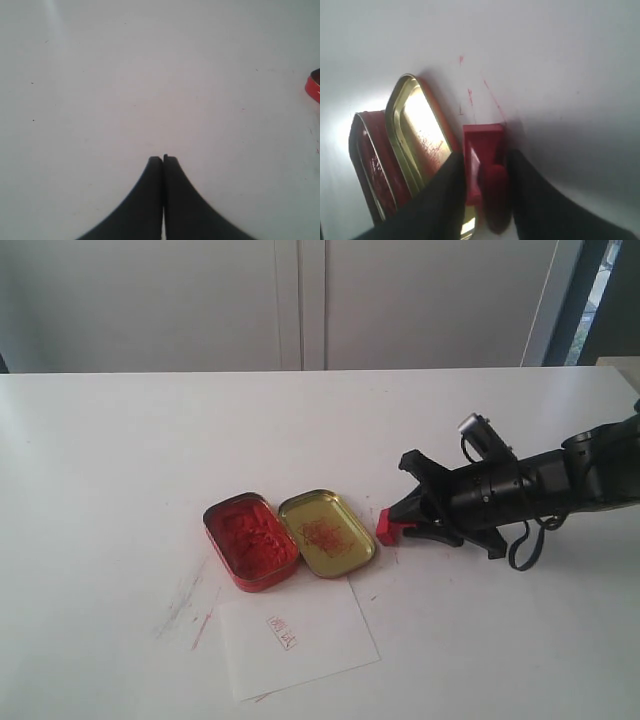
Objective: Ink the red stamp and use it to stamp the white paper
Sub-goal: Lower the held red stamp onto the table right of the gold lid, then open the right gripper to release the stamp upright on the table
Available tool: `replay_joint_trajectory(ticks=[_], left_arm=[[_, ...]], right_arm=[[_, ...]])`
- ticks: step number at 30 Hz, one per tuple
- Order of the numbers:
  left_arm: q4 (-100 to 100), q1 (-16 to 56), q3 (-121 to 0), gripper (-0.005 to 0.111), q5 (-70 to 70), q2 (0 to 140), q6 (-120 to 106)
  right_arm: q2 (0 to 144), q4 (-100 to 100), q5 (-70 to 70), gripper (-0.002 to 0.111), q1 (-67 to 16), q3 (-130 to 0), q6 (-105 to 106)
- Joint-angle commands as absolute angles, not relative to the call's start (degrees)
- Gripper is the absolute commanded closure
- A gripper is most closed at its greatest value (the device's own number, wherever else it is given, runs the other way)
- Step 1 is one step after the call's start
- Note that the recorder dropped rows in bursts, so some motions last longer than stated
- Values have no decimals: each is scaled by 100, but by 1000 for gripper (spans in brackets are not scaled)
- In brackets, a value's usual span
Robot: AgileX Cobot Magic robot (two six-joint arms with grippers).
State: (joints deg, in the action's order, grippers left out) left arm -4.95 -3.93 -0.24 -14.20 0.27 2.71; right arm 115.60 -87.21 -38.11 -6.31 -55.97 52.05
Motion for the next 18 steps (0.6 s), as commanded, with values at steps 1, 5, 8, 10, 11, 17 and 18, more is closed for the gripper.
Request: replay_joint_trajectory(ticks=[1, 5, 8, 10, 11, 17, 18], left_arm=[[-546, -388, 0, 107, -1434, 0, 268], [-546, -388, 0, 107, -1434, 0, 268], [-546, -388, 0, 107, -1434, 0, 268], [-546, -388, 0, 107, -1434, 0, 268], [-546, -388, 0, 107, -1434, 0, 268], [-546, -388, 0, 107, -1434, 0, 268], [-546, -388, 0, 107, -1434, 0, 268]], right_arm=[[11557, -8447, -3696, 77, -566, -5582, 4944], [11547, -8104, -3527, 77, -566, -5582, 4583], [11547, -8093, -3491, 77, -566, -5582, 4572], [11537, -8078, -3431, 77, -566, -5582, 4539], [11537, -8038, -3392, 77, -566, -5582, 4440], [11388, -7553, -3079, 77, -471, -5582, 3950], [11254, -7337, -3049, 77, -374, -5582, 3761]])
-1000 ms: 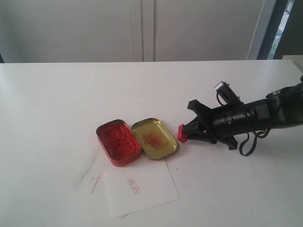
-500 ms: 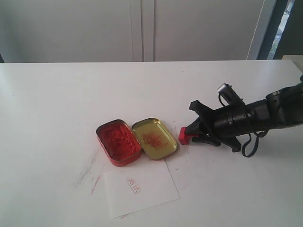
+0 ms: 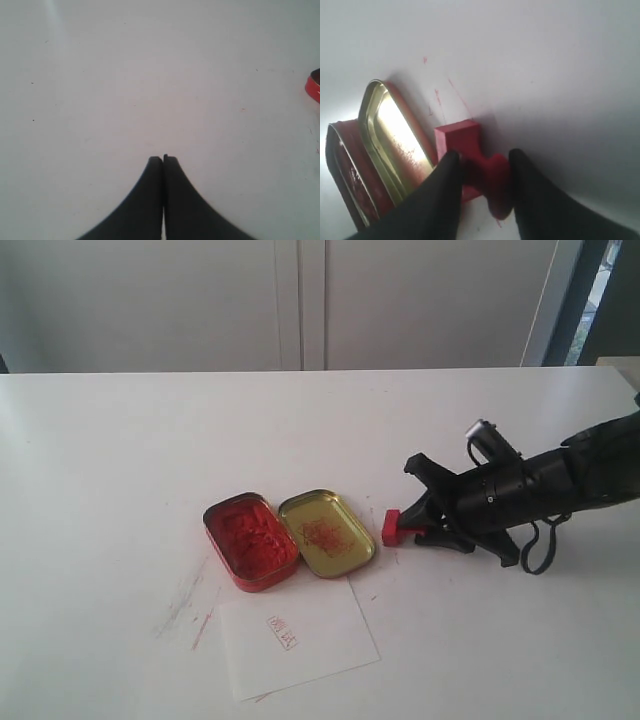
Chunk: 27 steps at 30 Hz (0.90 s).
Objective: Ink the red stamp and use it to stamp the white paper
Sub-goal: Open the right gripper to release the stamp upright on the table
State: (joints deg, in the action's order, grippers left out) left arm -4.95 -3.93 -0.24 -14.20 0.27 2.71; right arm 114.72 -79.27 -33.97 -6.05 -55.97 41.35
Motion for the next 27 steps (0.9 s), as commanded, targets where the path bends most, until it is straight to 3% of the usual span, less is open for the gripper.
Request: replay_joint_trajectory(ticks=[1, 21, 27], left_arm=[[-546, -388, 0, 107, -1434, 0, 268], [-546, -388, 0, 107, -1434, 0, 268], [-546, -388, 0, 107, -1434, 0, 268]], right_arm=[[11197, -7251, -3049, 77, -332, -5582, 3657], [10341, -6291, -2970, 77, -111, -4880, 3099], [9915, -5580, -3739, 77, -111, -4784, 3099]])
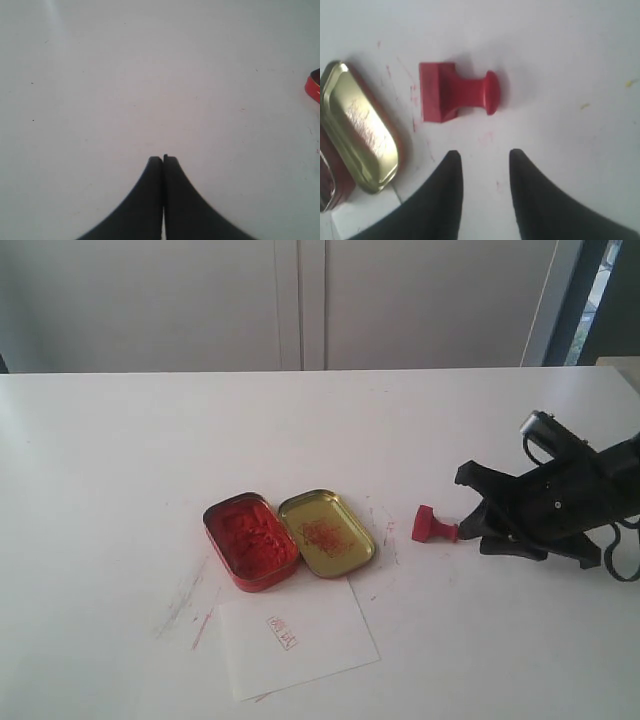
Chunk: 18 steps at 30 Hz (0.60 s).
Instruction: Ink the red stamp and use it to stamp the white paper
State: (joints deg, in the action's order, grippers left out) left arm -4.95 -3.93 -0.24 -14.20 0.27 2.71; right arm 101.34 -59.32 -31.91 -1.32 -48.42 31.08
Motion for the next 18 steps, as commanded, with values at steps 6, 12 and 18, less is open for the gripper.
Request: replay_joint_trajectory(ticks=[6, 12, 18], left_arm=[[-546, -388, 0, 107, -1434, 0, 268], [-546, -388, 0, 107, -1434, 0, 268], [-546, -388, 0, 107, -1434, 0, 268]], right_arm=[[9520, -5470, -4194, 85, -111, -4626, 3099], [8967, -5139, -4255, 108, -111, -4315, 3099], [8403, -4550, -4255, 108, -111, -4065, 2943]])
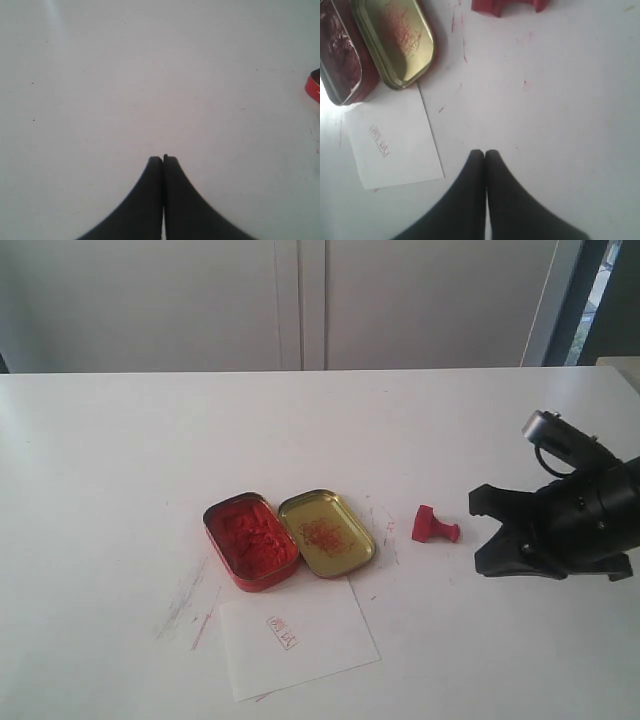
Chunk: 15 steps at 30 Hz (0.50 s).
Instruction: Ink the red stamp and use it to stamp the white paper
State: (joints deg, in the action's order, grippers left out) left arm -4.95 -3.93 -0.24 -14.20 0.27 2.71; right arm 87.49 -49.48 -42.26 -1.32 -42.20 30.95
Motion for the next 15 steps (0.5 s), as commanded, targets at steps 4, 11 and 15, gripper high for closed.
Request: replay_joint_trajectory(ticks=[4, 11, 15], left_arm=[[-546, -388, 0, 107, -1434, 0, 268], [-546, -388, 0, 107, -1434, 0, 268], [-546, -388, 0, 107, -1434, 0, 268]], right_arm=[[8062, -4075, -4166, 108, -111, -3978, 2687], [7392, -2541, -4136, 108, -111, -3966, 1793], [6962, -1688, -4109, 108, -111, -3851, 1225]])
